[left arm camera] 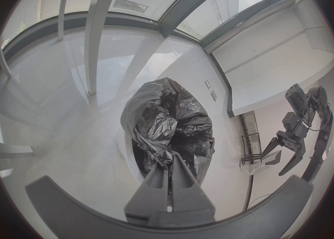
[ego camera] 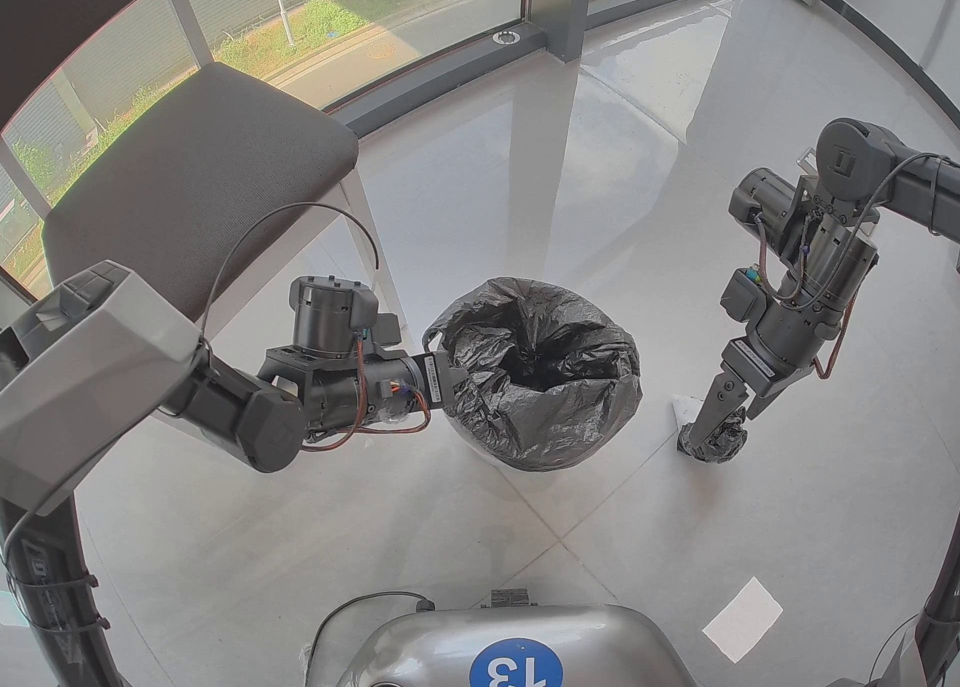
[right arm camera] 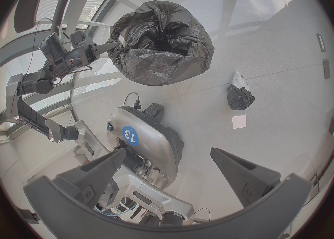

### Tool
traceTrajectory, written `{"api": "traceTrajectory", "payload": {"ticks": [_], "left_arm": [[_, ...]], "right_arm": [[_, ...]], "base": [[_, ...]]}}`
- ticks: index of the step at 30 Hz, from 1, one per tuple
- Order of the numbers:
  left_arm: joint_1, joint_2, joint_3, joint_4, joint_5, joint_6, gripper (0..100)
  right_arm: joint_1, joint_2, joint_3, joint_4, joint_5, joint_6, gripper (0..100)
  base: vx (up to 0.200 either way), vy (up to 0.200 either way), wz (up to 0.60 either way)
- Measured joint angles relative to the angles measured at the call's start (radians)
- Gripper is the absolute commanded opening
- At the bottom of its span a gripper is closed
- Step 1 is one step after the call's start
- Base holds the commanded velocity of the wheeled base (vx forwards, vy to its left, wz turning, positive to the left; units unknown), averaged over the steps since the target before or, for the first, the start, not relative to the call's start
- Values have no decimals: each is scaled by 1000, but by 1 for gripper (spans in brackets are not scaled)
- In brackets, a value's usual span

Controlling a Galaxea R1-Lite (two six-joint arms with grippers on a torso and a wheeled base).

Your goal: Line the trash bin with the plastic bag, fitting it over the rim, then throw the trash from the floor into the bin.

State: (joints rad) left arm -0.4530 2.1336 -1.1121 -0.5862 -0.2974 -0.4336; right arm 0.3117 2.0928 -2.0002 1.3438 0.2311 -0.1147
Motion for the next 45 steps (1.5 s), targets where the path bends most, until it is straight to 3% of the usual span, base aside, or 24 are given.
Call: {"api": "traceTrajectory", "payload": {"ticks": [16, 31, 32, 45], "left_arm": [[39, -79, 209, -76, -1, 26, 0], [83, -39, 202, -91, 0, 61, 0], [84, -38, 202, -92, 0, 61, 100], [95, -37, 211, -107, 0, 61, 100]], "right_arm": [[24, 3, 0, 5, -1, 0, 100], [29, 2, 0, 6, -1, 0, 100], [29, 2, 0, 6, -1, 0, 100], [45, 4, 0, 2, -3, 0, 100]], "base": [[0, 0, 0], [0, 0, 0], [0, 0, 0], [0, 0, 0]]}}
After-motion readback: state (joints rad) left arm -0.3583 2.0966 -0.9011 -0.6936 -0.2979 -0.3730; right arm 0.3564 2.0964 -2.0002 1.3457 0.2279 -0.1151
